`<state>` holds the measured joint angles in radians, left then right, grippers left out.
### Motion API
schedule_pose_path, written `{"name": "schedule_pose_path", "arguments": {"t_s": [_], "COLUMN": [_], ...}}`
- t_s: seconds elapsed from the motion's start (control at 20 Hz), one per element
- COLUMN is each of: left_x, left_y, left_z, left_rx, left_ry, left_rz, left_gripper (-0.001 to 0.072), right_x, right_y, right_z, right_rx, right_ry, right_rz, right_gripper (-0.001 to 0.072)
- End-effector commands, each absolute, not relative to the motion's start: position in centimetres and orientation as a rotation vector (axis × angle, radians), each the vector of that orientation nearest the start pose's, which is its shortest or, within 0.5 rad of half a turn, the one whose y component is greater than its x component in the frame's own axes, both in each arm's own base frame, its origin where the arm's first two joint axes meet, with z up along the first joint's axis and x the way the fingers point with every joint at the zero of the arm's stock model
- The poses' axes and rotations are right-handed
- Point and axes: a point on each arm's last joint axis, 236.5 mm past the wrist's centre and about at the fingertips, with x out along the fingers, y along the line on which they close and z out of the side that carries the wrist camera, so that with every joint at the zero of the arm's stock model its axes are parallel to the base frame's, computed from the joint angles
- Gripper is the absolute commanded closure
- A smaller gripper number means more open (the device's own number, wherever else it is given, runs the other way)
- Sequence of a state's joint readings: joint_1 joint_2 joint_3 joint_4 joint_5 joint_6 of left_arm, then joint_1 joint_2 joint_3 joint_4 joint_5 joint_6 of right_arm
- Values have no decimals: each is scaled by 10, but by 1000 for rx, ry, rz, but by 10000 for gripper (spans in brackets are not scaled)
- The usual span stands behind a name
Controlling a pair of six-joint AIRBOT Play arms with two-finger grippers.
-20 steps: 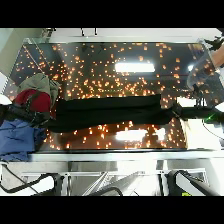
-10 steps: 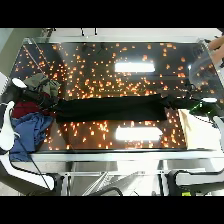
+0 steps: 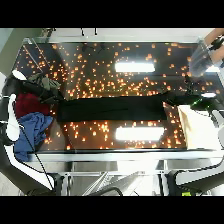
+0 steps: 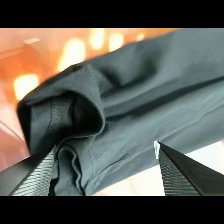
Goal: Fold the shirts.
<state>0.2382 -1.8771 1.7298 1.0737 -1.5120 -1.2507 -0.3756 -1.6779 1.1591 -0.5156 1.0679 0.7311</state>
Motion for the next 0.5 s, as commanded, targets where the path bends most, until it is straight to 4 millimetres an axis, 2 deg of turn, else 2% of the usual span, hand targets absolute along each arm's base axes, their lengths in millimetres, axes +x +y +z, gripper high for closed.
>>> {"name": "schedule_pose_path", "arguments": {"t_s": [0.0,0.15,0.4,0.45], "left_x": [471,473,473,474], "left_y": [0,-7,-37,-45], "left_z": [-6,13,13,13], "left_rx": [-363,-363,-317,-305], "left_ry": [1440,1435,1448,1443], "left_rz": [-394,-395,-447,-457], "left_gripper": [20,19,20,20], "right_x": [463,456,437,438], "right_y": [-10,-5,29,35], "right_z": [-59,-75,-109,-110], "right_rx": [505,548,590,609], "right_ry": [1068,1121,1246,1245], "right_rz": [425,432,524,535], "right_gripper": [9,9,9,48]}}
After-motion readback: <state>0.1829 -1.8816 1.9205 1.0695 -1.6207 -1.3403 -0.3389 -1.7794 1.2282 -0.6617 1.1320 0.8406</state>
